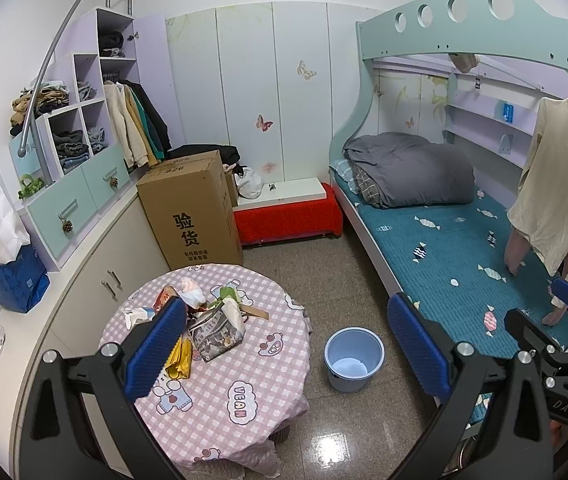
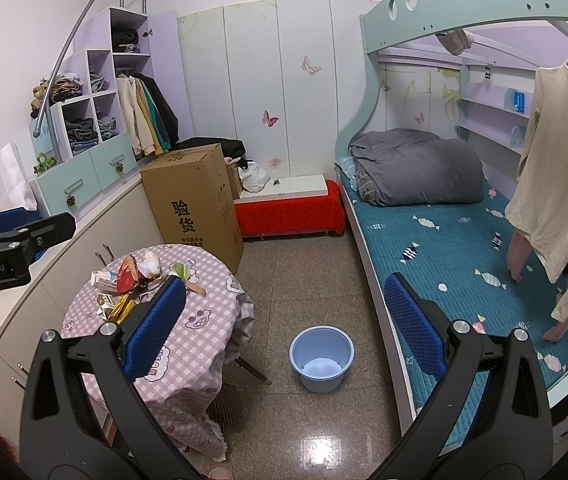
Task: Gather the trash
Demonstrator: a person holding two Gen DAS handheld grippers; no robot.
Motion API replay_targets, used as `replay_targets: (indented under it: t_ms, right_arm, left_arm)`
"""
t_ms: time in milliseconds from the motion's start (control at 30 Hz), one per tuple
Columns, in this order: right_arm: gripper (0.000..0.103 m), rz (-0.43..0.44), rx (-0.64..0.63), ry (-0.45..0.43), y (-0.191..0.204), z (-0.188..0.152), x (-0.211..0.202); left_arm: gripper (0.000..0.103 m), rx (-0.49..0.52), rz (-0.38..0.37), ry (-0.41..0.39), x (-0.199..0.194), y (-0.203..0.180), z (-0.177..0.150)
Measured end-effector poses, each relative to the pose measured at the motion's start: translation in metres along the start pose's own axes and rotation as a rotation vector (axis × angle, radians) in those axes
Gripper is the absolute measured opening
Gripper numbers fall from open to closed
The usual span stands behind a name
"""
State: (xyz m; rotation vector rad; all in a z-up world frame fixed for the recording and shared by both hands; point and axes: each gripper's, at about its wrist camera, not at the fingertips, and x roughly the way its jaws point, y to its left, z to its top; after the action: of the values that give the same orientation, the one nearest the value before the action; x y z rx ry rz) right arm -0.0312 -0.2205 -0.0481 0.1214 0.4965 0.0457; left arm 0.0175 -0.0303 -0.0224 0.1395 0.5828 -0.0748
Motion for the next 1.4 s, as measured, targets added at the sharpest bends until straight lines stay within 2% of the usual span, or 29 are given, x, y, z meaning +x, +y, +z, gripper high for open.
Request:
replay_targets:
  t_ms: [700, 1033, 1400]
  right_arm:
    - [0.097, 0.018, 0.008, 0.022, -0.004, -0.01, 0.008]
    - [0.097, 0.038, 0.015, 0.046, -0.007, -0.001, 0.016]
    - [0.097, 0.109, 0.042, 0.118, -0.009, -0.001, 0.04]
  left_arm:
    - [0.099, -0.01, 0.013, 0.028, 0.008, -0.003, -0.003]
    - [0.099, -0.015, 0.021, 0.045, 0.014, -0.003, 0.004]
    - [0.099, -0.019, 0.026, 0.113, 0.035, -0.003, 0.002]
